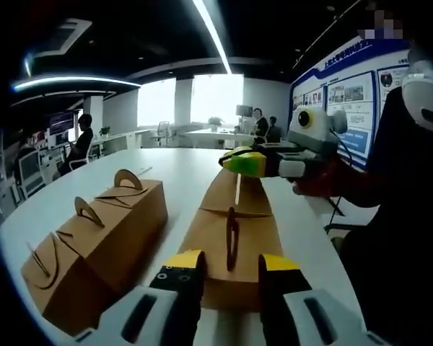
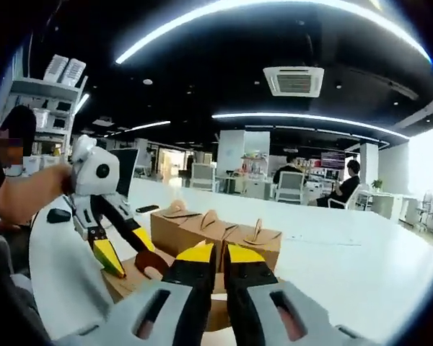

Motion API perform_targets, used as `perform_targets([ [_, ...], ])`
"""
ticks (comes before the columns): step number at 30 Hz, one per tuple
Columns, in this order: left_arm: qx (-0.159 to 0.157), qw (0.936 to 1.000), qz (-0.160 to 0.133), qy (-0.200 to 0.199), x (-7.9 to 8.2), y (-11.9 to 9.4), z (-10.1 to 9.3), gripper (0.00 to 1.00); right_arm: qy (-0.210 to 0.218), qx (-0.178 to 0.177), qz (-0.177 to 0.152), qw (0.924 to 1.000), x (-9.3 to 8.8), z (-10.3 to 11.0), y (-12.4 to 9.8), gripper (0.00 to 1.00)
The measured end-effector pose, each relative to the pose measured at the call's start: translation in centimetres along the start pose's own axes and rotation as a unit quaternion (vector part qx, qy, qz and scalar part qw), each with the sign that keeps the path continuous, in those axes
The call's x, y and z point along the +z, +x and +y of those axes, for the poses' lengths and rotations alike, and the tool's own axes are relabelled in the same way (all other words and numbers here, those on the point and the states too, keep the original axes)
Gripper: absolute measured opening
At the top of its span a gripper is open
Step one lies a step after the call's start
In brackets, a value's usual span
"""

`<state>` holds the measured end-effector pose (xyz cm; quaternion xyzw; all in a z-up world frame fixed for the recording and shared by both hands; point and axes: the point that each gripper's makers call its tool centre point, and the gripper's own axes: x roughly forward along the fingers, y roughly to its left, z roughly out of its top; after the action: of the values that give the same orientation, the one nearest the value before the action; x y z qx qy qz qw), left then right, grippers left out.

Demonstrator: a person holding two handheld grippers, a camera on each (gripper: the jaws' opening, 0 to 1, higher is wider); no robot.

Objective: Pick up one paper box from the group, open the paper box, and remove the item inside

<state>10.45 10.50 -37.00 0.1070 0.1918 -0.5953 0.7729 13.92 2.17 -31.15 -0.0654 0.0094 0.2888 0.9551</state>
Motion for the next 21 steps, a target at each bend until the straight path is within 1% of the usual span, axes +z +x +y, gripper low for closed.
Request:
perform_targets([
  [2,0.001,1.0,0.0,-0.001,0.0,0.0,0.0,0.31,-0.004,0.002,0.009,1.0,-0.6,0.1,0.1,0.03],
  [8,0.002,1.0,0.0,-0.001,0.0,0.0,0.1,0.31,0.006,0.007,0.03,0.9995,-2.2,0.3,0.0,0.03],
  [16,0.001,1.0,-0.001,-0.002,0.0,0.0,0.1,0.31,0.018,0.001,0.05,0.9986,-4.1,-0.1,0.1,0.03],
  [21,0.002,1.0,-0.003,-0.003,0.0,0.0,0.1,0.31,0.027,0.002,0.056,0.9981,-5.0,0.1,0.2,0.03],
])
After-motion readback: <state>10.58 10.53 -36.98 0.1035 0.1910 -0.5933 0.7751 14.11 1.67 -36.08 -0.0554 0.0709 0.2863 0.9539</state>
